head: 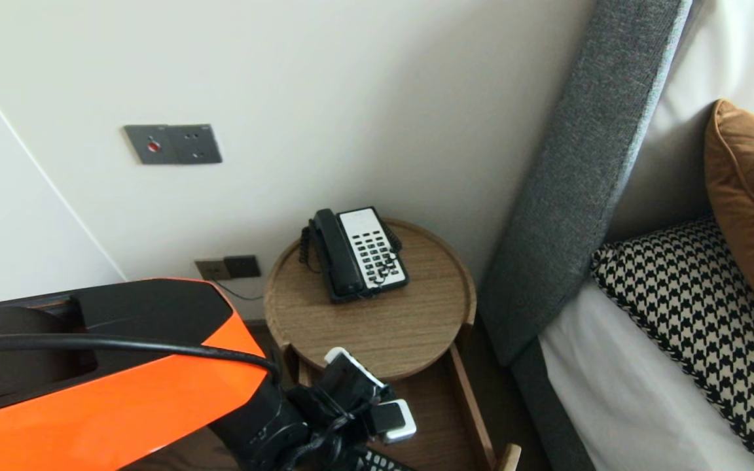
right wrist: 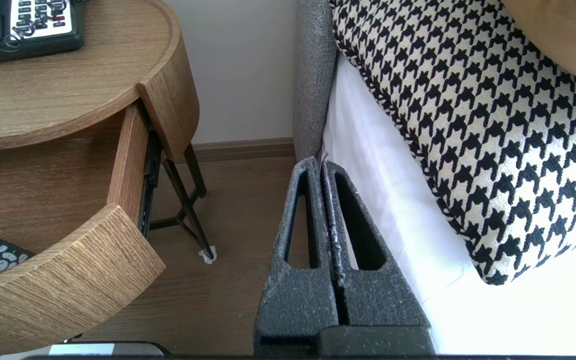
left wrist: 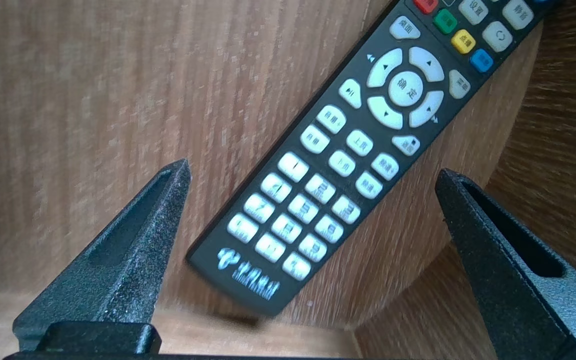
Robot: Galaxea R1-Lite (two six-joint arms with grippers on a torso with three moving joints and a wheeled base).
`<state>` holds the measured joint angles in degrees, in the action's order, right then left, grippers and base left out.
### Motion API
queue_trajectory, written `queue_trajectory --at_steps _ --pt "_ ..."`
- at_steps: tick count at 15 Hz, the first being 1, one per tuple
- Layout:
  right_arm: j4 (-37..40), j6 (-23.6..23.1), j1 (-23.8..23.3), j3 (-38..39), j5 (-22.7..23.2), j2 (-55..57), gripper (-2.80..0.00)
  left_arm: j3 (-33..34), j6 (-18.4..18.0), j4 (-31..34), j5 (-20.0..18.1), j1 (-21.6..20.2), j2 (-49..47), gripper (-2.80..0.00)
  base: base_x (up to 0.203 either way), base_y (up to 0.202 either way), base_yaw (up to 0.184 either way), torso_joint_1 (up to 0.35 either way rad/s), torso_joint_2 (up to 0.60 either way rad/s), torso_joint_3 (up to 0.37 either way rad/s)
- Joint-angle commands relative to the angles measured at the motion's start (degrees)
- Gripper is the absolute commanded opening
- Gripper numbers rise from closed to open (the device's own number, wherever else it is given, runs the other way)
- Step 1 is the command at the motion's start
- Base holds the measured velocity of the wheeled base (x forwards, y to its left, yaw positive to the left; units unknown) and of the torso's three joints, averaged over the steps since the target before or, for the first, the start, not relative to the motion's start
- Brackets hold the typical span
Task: Take the remote control out of the drawer one by one and place them on the table
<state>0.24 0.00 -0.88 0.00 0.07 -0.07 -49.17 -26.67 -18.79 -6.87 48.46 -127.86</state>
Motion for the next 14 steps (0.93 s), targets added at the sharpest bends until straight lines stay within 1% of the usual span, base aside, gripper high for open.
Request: queue_trajectory --at_steps 1,4,14 --pt "0.0 0.0 0.0 0.0 0.0 0.0 -2.80 -1.0 -0.1 -0.1 -0.1 0.1 -2.1 0.00 0.000 0.000 0.000 0.000 0.00 0.000" --pt "0.0 0.0 0.0 0.0 0.0 0.0 -2.80 -1.5 -0.1 -0.1 -0.9 0.1 -3.2 0.00 0.000 0.000 0.000 0.000 0.00 0.000" --pt "0.0 0.0 0.0 0.0 0.0 0.0 -2.80 -1.9 0.1 -0.6 -0.9 -1.2 -2.4 0.00 0.000 0.000 0.000 0.000 0.00 0.000"
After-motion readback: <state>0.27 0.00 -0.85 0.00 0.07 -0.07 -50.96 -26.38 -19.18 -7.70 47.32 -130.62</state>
